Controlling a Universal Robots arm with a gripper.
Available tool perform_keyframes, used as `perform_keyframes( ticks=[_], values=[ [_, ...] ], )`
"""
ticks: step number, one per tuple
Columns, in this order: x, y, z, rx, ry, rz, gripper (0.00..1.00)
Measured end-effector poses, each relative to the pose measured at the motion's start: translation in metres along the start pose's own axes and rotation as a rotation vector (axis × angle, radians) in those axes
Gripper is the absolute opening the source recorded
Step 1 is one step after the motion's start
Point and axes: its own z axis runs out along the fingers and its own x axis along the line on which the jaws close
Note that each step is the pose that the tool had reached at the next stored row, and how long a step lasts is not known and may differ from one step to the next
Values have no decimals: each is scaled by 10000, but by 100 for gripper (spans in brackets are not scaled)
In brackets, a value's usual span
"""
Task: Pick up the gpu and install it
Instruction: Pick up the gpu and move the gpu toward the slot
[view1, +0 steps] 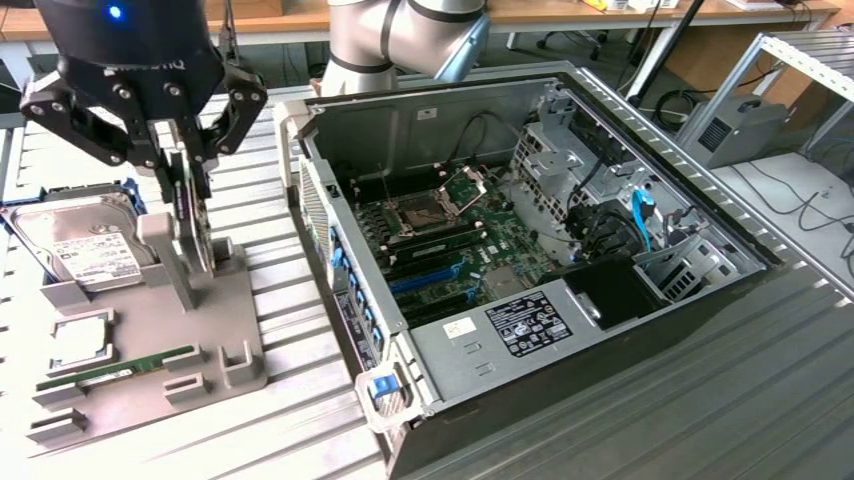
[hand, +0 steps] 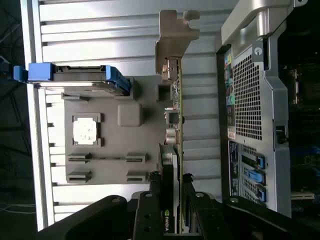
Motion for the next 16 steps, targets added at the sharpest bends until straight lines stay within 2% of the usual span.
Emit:
perform_keyframes(
  ticks=[5, 7, 16],
  values=[
    [3, 7, -170, -1, -12, 0, 27],
    [4, 8, -203, -2, -16, 0, 27],
    [3, 8, -209, 0, -15, -30, 27]
  ],
)
